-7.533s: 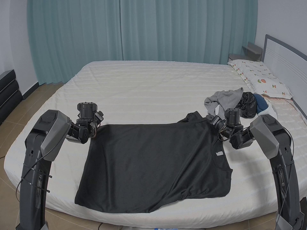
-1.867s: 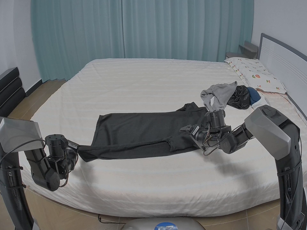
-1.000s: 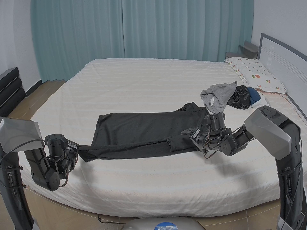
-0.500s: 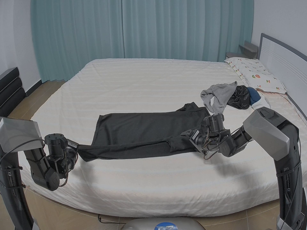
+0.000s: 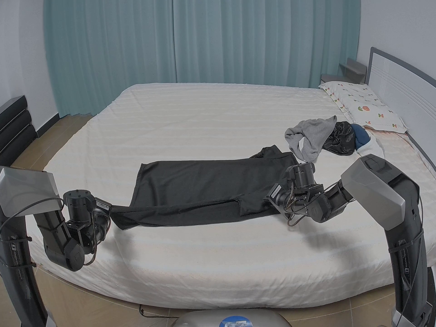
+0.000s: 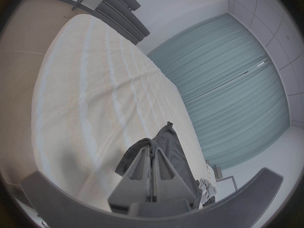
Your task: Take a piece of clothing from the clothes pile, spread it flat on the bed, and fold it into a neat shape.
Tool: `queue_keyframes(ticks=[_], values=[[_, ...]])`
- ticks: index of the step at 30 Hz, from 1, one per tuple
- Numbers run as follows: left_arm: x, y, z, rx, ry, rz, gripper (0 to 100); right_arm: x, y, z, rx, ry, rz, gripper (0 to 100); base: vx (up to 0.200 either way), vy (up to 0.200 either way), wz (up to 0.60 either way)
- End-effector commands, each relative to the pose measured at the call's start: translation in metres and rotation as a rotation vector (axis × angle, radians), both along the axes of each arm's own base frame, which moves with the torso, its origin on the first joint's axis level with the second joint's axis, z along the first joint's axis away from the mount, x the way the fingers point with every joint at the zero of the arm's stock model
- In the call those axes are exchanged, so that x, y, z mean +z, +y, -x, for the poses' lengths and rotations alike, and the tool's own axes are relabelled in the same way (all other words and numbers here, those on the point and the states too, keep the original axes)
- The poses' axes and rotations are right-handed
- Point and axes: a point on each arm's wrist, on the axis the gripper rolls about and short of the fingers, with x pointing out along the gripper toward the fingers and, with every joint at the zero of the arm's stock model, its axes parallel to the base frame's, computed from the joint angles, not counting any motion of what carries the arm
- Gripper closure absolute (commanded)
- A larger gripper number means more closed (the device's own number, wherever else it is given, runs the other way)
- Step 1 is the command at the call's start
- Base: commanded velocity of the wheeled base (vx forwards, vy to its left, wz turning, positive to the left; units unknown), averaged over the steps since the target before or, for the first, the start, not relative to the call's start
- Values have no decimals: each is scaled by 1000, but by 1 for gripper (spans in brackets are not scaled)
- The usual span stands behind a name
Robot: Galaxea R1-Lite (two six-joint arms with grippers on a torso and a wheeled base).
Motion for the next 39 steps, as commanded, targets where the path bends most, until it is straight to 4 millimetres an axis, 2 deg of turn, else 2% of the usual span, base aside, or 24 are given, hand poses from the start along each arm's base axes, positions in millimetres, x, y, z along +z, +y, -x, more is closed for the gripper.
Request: queue_keyframes(ticks=[1,10,11,12,17,19,20,21,23,26,27,28,29,32,33,36,39], values=[[0,0,0,2,0,0,100,1,0,1,-1,0,-1,100,0,0,0],[1,0,2,2,3,0,100,19,-12,6,-78,25,-34,100,0,0,0],[1,0,5,2,8,-1,100,30,-14,12,-90,27,-52,100,0,0,0],[1,0,5,2,8,-1,100,30,-14,12,-90,27,-52,100,0,0,0],[9,1,18,-4,12,-6,100,62,-30,45,-94,30,-68,100,0,0,0],[11,1,20,-4,12,-7,100,67,-32,50,-94,31,-66,100,0,0,0],[15,1,25,-7,8,-13,100,79,-37,66,-92,34,-62,100,0,0,0],[16,1,27,-7,10,-13,100,82,-38,70,-92,34,-62,100,0,0,0],[20,2,34,-16,16,-29,100,96,-46,92,-78,38,-59,100,0,0,0],[22,2,41,-30,28,-55,100,104,-57,120,-50,51,-45,100,0,0,0],[21,0,43,-41,38,-69,100,105,-61,131,-42,61,-35,100,0,0,0],[21,0,43,-41,38,-69,100,105,-61,131,-42,61,-35,100,0,0,0],[19,-3,47,-68,60,-94,100,105,-67,148,-30,74,-18,100,0,0,0],[16,-10,54,-109,89,-129,100,102,-73,166,-8,91,21,100,0,0,0],[13,-14,59,-138,111,-151,100,98,-77,178,11,107,49,100,0,0,0],[11,-20,67,-175,138,-181,100,89,-82,196,44,139,100,100,0,0,0],[9,-23,71,-191,156,-191,100,85,-85,203,54,151,116,100,0,0,0]])
